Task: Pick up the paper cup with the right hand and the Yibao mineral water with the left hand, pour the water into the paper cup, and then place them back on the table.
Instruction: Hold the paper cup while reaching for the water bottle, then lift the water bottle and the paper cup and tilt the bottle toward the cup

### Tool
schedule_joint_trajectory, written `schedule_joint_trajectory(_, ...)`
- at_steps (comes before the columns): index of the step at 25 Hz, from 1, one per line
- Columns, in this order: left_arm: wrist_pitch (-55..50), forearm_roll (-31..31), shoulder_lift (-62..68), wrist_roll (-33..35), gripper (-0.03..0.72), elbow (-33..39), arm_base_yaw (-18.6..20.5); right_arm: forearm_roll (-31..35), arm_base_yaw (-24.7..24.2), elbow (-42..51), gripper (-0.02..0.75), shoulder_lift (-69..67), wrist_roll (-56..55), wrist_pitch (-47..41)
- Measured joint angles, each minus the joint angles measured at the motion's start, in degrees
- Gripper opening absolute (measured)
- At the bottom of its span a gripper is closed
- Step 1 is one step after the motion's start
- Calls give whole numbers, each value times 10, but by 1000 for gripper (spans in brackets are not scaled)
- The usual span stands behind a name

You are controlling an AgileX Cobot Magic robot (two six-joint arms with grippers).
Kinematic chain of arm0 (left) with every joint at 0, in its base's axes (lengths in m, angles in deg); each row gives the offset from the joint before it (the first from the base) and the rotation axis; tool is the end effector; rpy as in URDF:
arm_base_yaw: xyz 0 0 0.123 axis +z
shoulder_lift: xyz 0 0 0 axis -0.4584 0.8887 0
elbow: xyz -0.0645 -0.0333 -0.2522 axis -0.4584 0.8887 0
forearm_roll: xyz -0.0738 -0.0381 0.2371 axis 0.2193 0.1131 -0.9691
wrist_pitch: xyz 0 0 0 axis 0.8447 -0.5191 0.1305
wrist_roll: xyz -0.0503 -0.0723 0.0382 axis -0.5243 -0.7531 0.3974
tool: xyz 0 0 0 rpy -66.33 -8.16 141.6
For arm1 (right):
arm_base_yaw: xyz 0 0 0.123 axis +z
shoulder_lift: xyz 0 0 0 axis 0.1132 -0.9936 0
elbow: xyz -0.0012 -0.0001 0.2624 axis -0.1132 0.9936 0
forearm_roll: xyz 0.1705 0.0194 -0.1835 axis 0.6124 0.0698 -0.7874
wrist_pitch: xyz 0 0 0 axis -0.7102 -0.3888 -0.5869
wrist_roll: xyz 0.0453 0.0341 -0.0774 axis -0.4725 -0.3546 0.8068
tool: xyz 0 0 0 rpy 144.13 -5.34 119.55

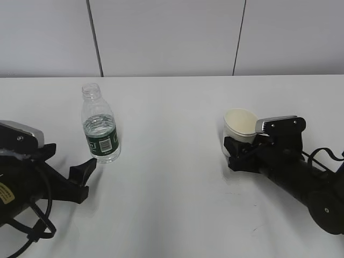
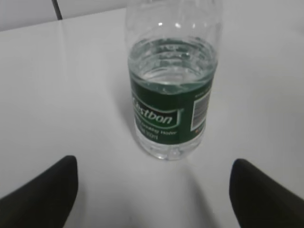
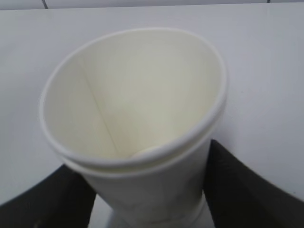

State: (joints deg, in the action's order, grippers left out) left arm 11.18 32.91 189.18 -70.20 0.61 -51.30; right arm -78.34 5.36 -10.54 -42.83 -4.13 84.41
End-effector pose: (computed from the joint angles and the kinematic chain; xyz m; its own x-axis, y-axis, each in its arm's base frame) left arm 0.2230 -0.0978 0.0795 -0.2984 0.1773 -0.9378 0.4062 0.9128 0.0433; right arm 0.3065 0.0740 0.0395 -0.3266 0.0038 -0.9452 -0.2730 0.9570 0.0982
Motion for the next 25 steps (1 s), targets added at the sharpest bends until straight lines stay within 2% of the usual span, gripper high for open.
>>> schedule_joint_trajectory(8,0,-28,23,0,590,-11,0,-1,0,-1,510,-2,0,2)
schedule_joint_trajectory(18,0,-24,35,0,589,-100,0,-10,0,-1,510,-2,1,2)
schedule_joint_trajectory(25,1,-24,98,0,589,-167,0,-17,0,-1,509,-2,1,2)
